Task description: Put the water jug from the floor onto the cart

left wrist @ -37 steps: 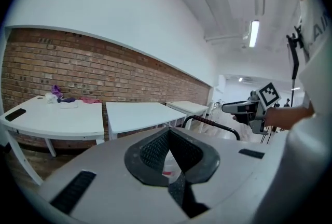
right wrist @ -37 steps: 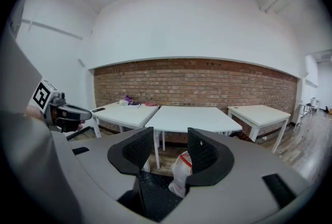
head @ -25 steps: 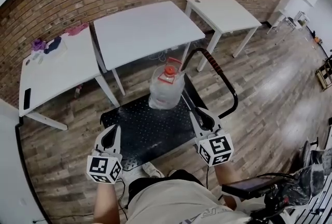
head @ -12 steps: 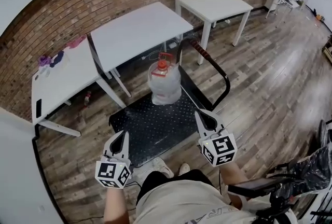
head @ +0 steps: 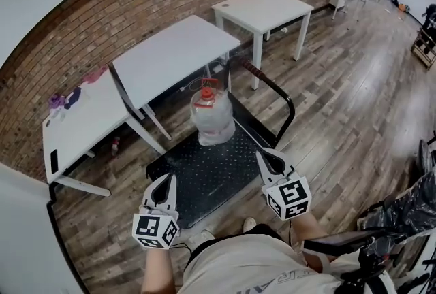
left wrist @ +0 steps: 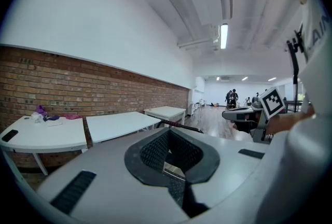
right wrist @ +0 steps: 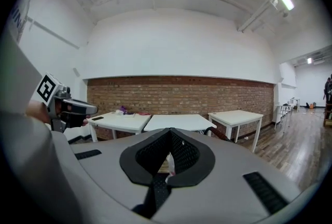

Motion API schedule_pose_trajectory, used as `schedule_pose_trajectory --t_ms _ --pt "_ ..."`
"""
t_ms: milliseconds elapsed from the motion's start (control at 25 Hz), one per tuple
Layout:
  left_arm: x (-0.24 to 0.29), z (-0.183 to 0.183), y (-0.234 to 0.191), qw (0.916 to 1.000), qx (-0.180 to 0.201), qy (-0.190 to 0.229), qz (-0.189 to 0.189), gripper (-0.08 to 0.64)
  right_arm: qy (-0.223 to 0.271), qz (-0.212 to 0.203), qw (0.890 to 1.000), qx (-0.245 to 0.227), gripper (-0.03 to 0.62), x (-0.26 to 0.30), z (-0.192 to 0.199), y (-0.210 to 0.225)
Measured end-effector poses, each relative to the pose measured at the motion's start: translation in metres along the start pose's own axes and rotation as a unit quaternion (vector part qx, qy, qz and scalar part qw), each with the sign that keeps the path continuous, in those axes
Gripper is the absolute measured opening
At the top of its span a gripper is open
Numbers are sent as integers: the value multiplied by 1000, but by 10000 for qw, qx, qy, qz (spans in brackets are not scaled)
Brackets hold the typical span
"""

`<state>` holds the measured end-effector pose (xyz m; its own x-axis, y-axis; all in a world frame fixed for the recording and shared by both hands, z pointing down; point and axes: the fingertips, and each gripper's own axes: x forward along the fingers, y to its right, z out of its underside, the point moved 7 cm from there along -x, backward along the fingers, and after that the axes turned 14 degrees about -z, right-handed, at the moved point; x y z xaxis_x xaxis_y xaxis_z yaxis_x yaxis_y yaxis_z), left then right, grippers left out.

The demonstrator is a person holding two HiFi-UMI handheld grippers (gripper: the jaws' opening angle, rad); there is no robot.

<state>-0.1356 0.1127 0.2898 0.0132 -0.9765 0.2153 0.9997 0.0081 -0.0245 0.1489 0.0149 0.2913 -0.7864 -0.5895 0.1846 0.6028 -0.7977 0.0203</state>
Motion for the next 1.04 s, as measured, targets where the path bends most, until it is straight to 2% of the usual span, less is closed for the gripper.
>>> schedule_pose_trajectory --t_ms 240,440,1040 --pt "-15 -11 -32 9994 210 178 186 0 101 -93 9996 -228 3 29 -22 -35" --pt "-18 -17 -52 9995 114 259 122 0 74 -180 9991 -363 3 45 -33 -53" --pt "-10 -15 -67 9995 -77 262 125 0 -40 -107 9988 -479 3 55 -37 -51"
